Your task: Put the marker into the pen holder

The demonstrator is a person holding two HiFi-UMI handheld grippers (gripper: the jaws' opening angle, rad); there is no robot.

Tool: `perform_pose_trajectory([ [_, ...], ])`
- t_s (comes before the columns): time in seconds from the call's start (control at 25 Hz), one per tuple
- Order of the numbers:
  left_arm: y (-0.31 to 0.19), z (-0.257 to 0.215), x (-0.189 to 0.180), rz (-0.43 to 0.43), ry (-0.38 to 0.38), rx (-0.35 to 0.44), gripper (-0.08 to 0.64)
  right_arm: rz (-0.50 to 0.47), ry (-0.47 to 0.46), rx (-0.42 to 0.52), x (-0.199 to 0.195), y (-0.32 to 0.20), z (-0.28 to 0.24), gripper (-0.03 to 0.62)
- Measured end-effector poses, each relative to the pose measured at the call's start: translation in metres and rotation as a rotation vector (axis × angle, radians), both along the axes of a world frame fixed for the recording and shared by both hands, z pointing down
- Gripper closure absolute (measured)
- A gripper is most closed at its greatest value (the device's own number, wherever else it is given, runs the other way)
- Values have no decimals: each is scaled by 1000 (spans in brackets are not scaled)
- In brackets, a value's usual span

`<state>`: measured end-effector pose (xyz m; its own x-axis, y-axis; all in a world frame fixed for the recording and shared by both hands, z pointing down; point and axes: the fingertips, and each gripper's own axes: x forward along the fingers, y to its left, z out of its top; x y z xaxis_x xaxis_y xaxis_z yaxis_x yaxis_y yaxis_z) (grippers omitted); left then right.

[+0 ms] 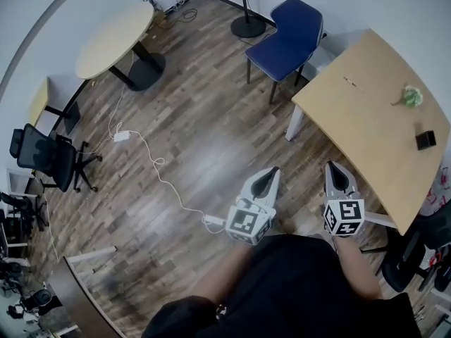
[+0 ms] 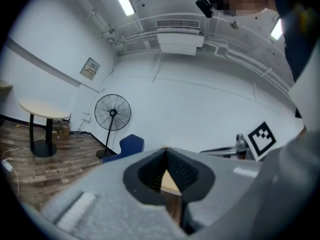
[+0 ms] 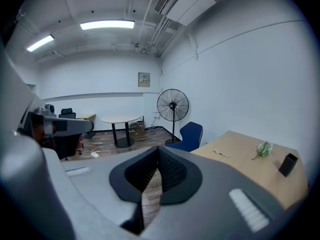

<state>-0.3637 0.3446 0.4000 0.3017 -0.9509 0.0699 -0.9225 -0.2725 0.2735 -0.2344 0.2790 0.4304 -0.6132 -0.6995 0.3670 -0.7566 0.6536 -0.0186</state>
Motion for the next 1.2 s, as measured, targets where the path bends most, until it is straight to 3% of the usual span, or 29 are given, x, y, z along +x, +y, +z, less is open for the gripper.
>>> perform_pose_trajectory([
  [0.24, -18, 3, -44, 16, 9, -5, 558, 29, -14, 17, -31, -23, -8, 591],
  [0.52, -33, 9, -78, -51, 25, -42, 558, 50, 0, 7, -40, -39, -2, 591],
  [0.92, -63, 19, -92, -73, 14, -63, 558, 9, -35, 6, -58, -69, 5, 590],
  [1.2, -139, 30, -83, -58, -24, -54, 558, 37, -17, 18, -39, -144, 25, 589],
])
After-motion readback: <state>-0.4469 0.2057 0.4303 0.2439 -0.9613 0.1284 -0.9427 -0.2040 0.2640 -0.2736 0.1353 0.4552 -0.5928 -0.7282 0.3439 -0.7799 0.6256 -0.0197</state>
